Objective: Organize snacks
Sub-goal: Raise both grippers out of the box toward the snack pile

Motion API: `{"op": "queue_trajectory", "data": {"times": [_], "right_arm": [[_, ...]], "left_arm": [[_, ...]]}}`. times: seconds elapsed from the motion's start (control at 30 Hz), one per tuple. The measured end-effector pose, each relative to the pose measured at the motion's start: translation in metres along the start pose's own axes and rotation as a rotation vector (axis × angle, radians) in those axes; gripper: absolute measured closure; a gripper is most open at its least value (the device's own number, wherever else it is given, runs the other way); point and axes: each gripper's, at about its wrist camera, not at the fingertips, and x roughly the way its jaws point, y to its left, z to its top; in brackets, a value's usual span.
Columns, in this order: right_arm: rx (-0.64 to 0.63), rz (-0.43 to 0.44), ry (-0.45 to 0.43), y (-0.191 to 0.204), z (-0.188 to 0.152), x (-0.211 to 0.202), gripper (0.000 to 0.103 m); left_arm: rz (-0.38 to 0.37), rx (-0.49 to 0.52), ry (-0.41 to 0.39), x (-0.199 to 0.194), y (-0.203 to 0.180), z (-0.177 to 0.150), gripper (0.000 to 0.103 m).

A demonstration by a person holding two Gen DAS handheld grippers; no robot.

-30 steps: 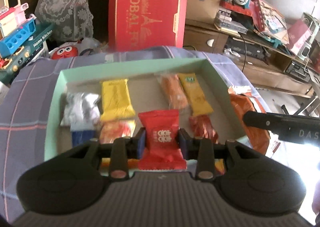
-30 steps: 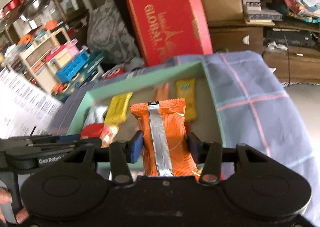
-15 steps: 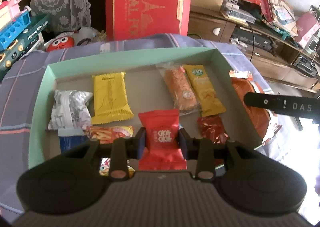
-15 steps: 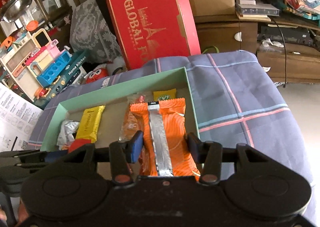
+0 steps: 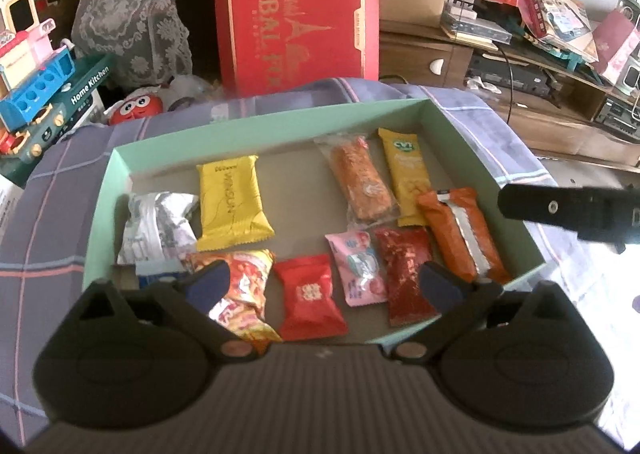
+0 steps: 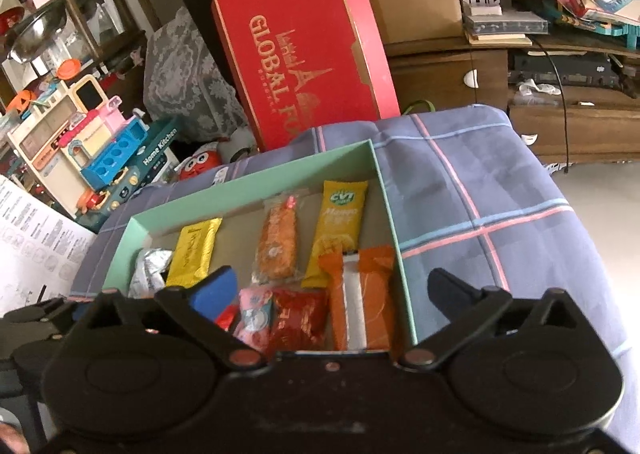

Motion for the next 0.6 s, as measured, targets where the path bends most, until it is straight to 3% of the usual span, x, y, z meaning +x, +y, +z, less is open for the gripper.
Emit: {"op": "queue_trajectory", "data": {"times": [0.6], "right_arm": [[-0.006,0.032,0.024,0.015,-0.039,-0.060,0.000]], "left_arm": [[-0.016,0.004,-0.023,-0.059,-0.009,-0.038,0.000]]}}
